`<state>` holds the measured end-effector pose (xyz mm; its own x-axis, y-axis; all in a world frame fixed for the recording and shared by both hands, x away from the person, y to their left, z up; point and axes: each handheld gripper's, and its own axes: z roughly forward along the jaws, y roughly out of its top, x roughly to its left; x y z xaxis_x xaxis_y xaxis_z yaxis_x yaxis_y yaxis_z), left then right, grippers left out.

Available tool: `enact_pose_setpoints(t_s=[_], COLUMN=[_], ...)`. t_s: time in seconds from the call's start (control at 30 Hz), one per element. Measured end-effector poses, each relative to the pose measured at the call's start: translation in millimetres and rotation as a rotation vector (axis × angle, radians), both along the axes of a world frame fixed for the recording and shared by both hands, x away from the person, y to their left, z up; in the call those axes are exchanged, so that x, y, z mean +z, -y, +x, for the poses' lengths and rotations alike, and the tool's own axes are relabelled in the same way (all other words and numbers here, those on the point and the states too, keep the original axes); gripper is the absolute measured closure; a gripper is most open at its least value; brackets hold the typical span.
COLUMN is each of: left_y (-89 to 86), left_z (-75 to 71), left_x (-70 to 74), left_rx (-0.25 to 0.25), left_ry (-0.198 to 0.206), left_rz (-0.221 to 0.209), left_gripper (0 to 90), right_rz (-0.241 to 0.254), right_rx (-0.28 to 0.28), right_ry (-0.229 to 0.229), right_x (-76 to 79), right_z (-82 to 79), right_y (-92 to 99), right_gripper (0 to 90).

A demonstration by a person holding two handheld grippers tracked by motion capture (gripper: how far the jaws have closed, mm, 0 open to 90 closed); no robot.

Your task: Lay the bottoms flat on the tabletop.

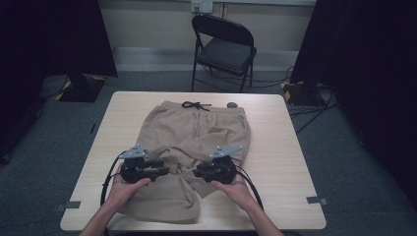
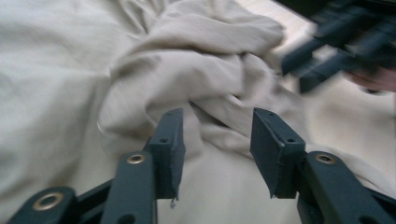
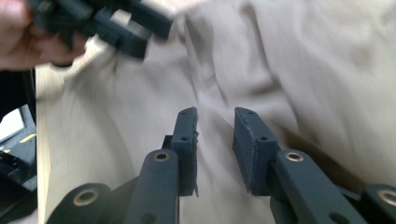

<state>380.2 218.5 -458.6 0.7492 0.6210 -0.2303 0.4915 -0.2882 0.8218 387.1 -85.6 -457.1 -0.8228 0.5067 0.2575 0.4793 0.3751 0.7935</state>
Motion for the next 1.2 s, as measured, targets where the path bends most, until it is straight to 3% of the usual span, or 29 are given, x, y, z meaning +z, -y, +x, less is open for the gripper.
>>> enact_pose_setpoints(t_s=[0.13, 0.3, 0.37, 0.53, 0.63, 0.73, 0.8, 0.83, 0.9, 1.07, 1.2], left_y=[16.9, 26.9, 29.6, 31.5, 31.5, 27.6, 25.0, 24.3, 21.8, 15.2, 13.1], left_z=[17.8, 29.7, 30.6, 33.5, 31.8, 32.6, 33.3, 33.4, 32.8, 29.0, 23.1], left_x=[-6.0, -22.8, -26.6, -36.7, -41.1, -41.1, -41.3, -41.5, -40.9, -34.2, -22.6], left_rx=[0.000, 0.031, 0.039, 0.046, 0.047, 0.058, 0.061, 0.063, 0.051, 0.028, 0.010], left_ry=[-0.018, -0.044, -0.029, -0.040, -0.009, -0.009, -0.019, -0.018, -0.025, -0.028, -0.007], left_rz=[0.017, 0.030, 0.070, 0.111, 0.127, 0.130, 0.120, 0.119, 0.097, 0.040, -0.018], left_gripper=[52.5, 50.2, 49.1, 47.1, 49.6, 60.7, 70.0, 74.6, 81.8, 85.9, 86.4], right_rz=[-0.035, -0.080, -0.098, -0.122, -0.139, -0.183, -0.211, -0.204, -0.194, -0.121, -0.046], right_rx=[-0.012, -0.020, -0.026, -0.024, -0.026, -0.031, -0.045, -0.054, -0.067, -0.073, -0.109], right_ry=[-0.038, -0.066, -0.053, -0.003, 0.046, 0.112, 0.150, 0.143, 0.130, 0.038, 0.027], right_x=[-16.0, -31.4, -34.6, -38.5, -40.1, -40.9, -41.0, -41.0, -40.9, -38.6, -25.4], right_z=[-13.6, -17.6, -17.9, -20.7, -23.9, -28.0, -29.2, -28.3, -24.9, -16.1, -9.8], right_y=[13.9, 14.1, 12.4, 7.2, 2.8, -1.0, -1.6, -0.6, 2.2, 13.5, 31.5], right_gripper=[62.5, 52.5, 48.3, 44.1, 44.4, 50.6, 59.8, 70.0, 80.8, 87.9, 89.9])
